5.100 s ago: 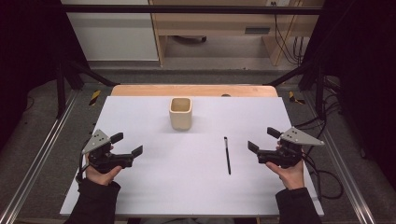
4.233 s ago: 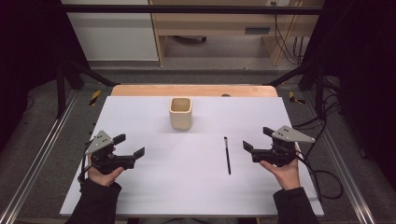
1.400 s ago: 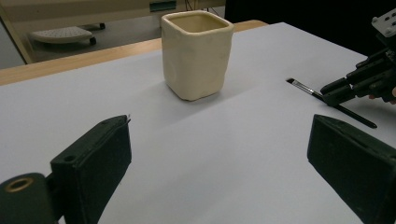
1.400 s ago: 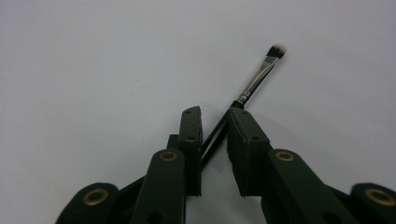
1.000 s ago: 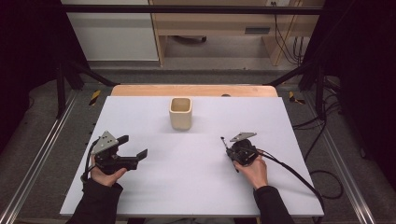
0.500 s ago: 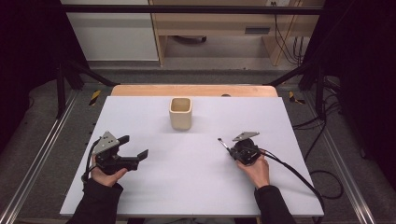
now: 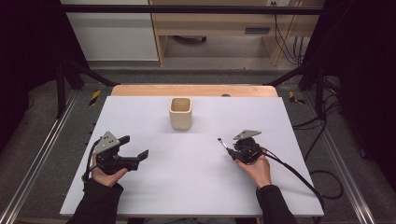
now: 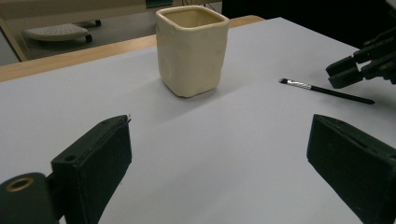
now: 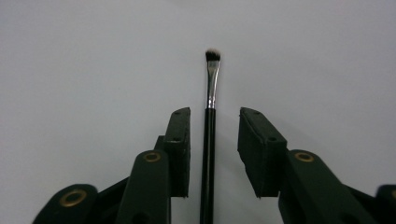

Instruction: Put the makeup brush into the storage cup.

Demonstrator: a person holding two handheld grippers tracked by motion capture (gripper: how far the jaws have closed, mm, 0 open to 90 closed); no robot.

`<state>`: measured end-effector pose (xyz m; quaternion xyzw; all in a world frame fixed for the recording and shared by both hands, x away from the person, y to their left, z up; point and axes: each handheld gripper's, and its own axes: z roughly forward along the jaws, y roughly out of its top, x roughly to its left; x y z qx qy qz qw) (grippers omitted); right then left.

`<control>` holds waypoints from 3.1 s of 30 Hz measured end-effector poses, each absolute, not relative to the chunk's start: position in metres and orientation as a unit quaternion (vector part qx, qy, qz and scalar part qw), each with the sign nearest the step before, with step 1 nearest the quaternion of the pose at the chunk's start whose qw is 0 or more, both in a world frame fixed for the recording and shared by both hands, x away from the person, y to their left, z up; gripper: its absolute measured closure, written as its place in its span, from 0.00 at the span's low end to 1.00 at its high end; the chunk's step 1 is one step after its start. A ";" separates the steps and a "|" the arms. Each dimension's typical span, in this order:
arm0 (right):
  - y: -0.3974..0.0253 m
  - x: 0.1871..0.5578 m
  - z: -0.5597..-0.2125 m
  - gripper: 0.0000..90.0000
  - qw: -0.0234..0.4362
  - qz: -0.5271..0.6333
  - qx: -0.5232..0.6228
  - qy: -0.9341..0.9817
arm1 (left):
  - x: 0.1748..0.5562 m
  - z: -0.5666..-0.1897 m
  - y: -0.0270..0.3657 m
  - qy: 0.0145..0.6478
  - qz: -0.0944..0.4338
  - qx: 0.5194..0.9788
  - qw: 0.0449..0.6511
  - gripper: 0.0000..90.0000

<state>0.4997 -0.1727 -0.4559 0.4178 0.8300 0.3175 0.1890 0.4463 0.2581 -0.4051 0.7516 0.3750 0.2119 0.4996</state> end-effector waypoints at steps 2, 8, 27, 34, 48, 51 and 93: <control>-0.173 0.499 -0.449 0.63 0.194 0.318 0.415 0.830 | 0.446 -0.406 0.258 0.375 0.211 0.752 0.499 0.07; -0.170 0.505 -0.433 0.51 0.189 0.293 0.412 0.842 | 0.446 -0.405 0.258 0.374 0.210 0.753 0.500 0.07; -0.158 0.527 -0.432 0.62 0.123 0.193 0.416 0.880 | 0.447 -0.406 0.257 0.372 0.210 0.757 0.495 0.07; -0.154 0.531 -0.438 0.70 0.101 0.171 0.417 0.887 | 0.447 -0.406 0.257 0.372 0.209 0.757 0.494 0.07; -0.151 0.535 -0.447 0.85 0.087 0.148 0.414 0.894 | 0.447 -0.407 0.256 0.371 0.209 0.759 0.492 0.07; -0.150 0.535 -0.449 0.87 0.085 0.139 0.412 0.897 | 0.447 -0.407 0.256 0.371 0.209 0.760 0.492 0.07; -0.155 0.517 -0.419 0.94 0.091 0.219 0.419 0.877 | 0.446 -0.406 0.254 0.372 0.208 0.759 0.493 0.07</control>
